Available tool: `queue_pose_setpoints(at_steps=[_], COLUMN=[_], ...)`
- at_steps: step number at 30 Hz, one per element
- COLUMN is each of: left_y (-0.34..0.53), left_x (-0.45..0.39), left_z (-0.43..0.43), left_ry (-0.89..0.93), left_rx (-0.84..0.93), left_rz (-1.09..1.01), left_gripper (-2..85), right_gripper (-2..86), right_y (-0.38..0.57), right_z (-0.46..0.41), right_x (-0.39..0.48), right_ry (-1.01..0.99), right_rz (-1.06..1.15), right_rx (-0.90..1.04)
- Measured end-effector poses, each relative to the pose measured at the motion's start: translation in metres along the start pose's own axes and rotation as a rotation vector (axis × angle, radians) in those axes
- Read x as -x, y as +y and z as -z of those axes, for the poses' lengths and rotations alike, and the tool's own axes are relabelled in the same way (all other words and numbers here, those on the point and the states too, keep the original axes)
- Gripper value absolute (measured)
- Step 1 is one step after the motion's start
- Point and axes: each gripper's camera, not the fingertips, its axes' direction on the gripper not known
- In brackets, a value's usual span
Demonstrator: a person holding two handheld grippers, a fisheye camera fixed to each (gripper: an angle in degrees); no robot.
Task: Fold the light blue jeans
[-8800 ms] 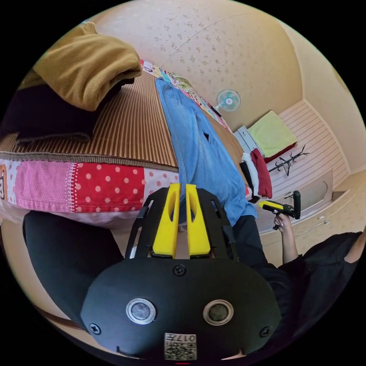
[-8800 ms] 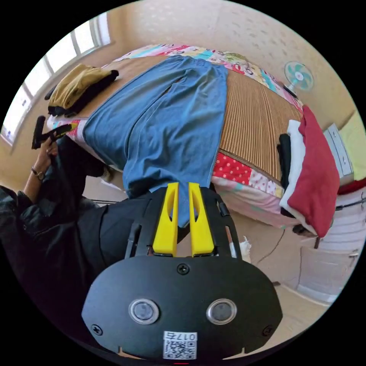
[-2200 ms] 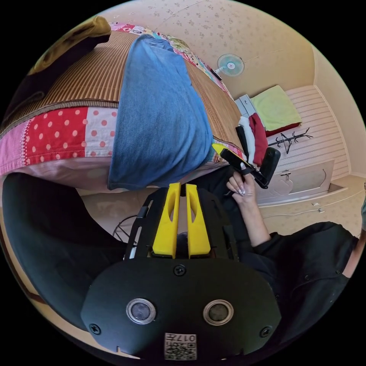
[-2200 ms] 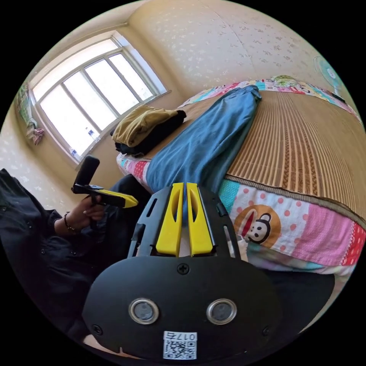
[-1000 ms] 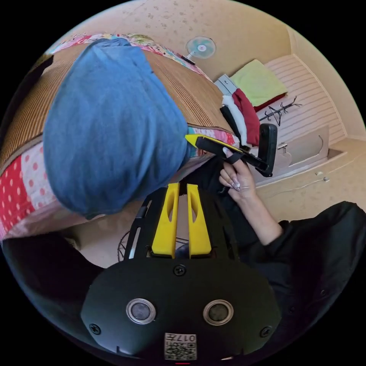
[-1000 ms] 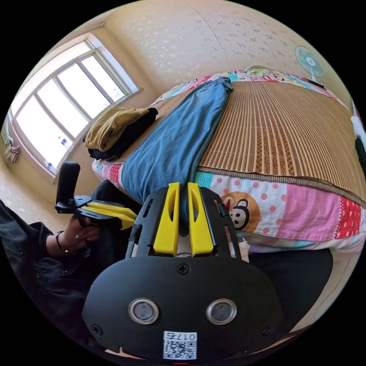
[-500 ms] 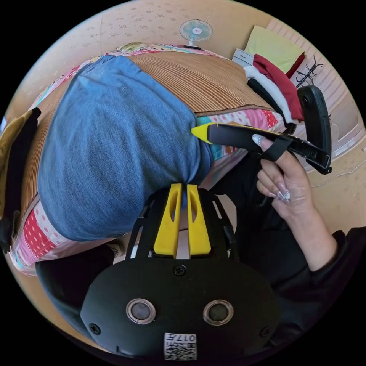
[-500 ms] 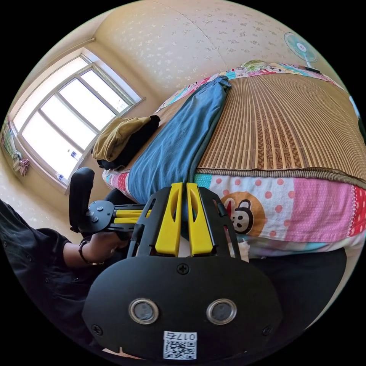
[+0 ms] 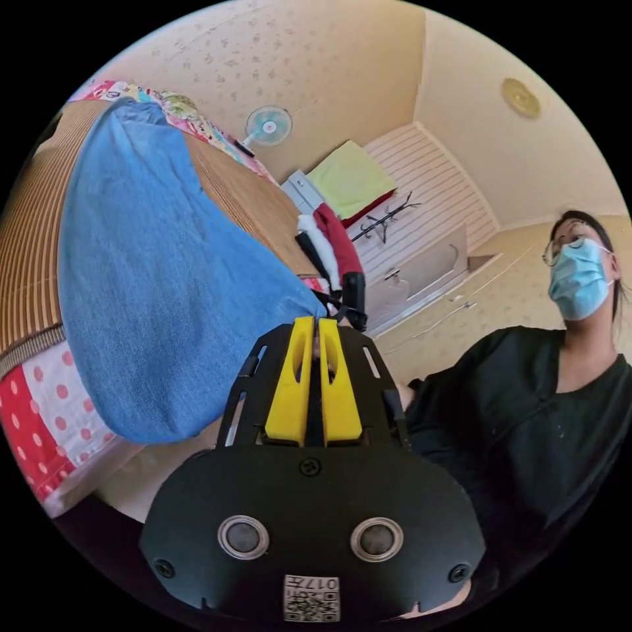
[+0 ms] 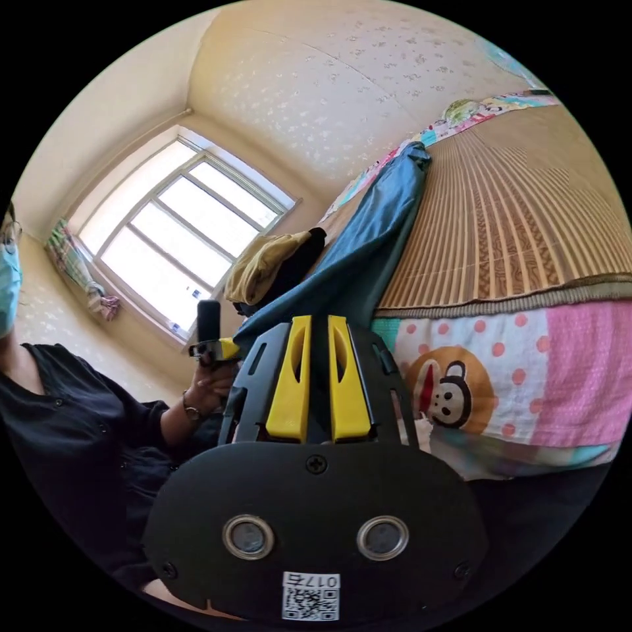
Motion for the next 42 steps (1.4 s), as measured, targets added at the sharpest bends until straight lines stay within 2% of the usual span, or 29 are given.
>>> queue_pose_setpoints(at_steps=[2,4,7,9,12,15,19,25,26,30,33,35,37,38,42], left_y=[0.006,0.013,0.024,0.023,0.017,0.016,0.016,0.011,0.010,0.006,0.010,0.014,0.017,0.018,0.021], left_x=[0.013,0.027,0.050,0.054,0.051,0.051,0.057,0.058,0.054,0.034,0.033,0.035,0.039,0.040,0.037], left_z=[0.015,0.026,0.042,0.049,0.050,0.050,0.051,0.057,0.060,0.075,0.087,0.092,0.094,0.094,0.092], left_ry=[0.107,0.226,0.387,0.377,0.260,0.266,0.265,0.228,0.185,-0.045,-0.132,-0.172,-0.209,-0.238,-0.366], left_rx=[-0.030,-0.092,-0.222,-0.220,-0.127,-0.118,-0.110,-0.129,-0.132,-0.161,-0.247,-0.299,-0.338,-0.354,-0.374], left_rz=[-0.017,-0.019,0.038,0.057,0.064,0.067,0.105,0.109,0.095,0.035,0.061,0.099,0.141,0.169,0.227], left_gripper=[-0.8,-0.8,-0.8,-0.8,-0.7,-0.7,-0.7,-0.7,-0.8,-1.0,-1.0,-1.0,-1.0,-1.0,-0.7], right_gripper=[5.3,7.4,10.4,11.0,10.8,8.9,5.1,1.6,1.5,1.1,0.9,0.8,0.8,0.8,0.7], right_y=[-0.004,-0.007,-0.009,-0.010,-0.011,-0.012,-0.016,-0.019,-0.019,-0.015,-0.009,-0.008,-0.007,-0.007,-0.012], right_z=[0.001,-0.003,-0.011,-0.012,-0.010,-0.007,-0.009,-0.004,-0.002,0.017,0.028,0.023,0.002,-0.004,-0.054], right_x=[-0.019,-0.030,-0.033,-0.033,-0.034,-0.033,-0.023,-0.014,-0.008,0.041,0.059,0.056,0.049,0.047,0.048], right_ry=[-0.279,-0.417,-0.423,-0.424,-0.578,-0.674,-0.515,-0.416,-0.392,-0.088,0.008,0.134,0.397,0.446,0.422], right_rz=[-0.035,-0.071,-0.093,-0.091,-0.081,-0.061,-0.014,-0.032,-0.030,0.024,0.016,-0.050,-0.119,-0.140,-0.131], right_rx=[0.037,0.078,0.164,0.186,0.181,0.177,0.226,0.160,0.160,0.138,0.126,0.181,0.292,0.312,0.415])
